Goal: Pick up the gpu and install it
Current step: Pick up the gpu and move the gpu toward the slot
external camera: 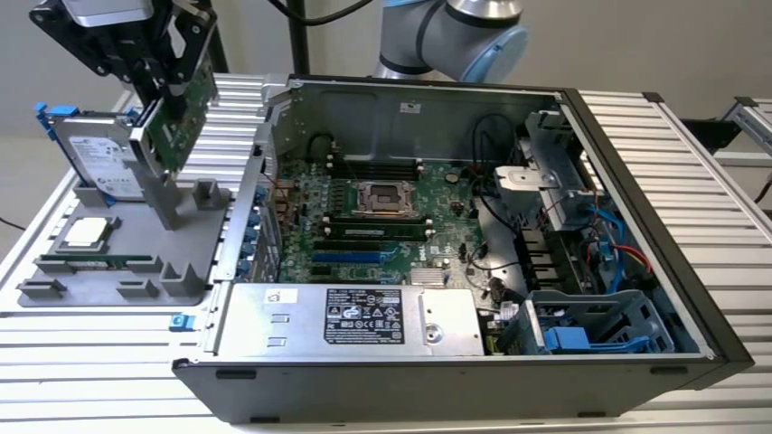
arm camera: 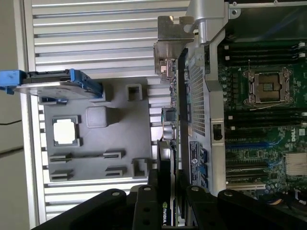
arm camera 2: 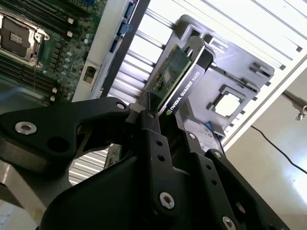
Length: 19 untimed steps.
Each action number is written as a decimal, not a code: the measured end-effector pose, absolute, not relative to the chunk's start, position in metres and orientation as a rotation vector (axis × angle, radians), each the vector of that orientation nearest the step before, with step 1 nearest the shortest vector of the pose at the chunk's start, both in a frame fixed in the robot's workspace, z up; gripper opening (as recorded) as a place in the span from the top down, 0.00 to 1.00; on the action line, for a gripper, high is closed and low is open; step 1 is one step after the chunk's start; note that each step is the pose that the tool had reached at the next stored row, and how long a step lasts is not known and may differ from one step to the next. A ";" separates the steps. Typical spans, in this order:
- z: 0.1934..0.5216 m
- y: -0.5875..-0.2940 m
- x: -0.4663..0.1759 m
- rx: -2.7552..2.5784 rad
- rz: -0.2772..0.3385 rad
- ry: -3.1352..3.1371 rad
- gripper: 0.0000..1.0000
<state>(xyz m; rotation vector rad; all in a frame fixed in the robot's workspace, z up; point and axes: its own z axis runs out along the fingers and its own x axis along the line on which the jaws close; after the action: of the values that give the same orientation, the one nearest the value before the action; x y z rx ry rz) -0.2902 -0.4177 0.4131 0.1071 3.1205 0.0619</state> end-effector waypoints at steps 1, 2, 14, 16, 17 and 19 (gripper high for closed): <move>0.413 -0.418 -0.289 0.107 0.062 3.121 1.00; 0.413 -0.418 -0.289 0.107 0.062 3.121 1.00; 0.413 -0.418 -0.285 0.107 0.062 3.121 1.00; 0.413 -0.418 -0.284 0.107 0.062 3.121 1.00; 0.413 -0.418 -0.283 0.107 0.062 3.121 1.00; 0.413 -0.418 -0.282 0.107 0.062 3.120 1.00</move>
<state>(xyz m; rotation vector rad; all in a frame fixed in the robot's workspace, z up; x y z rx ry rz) -0.2823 -0.4177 0.4131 0.1071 3.1205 0.0619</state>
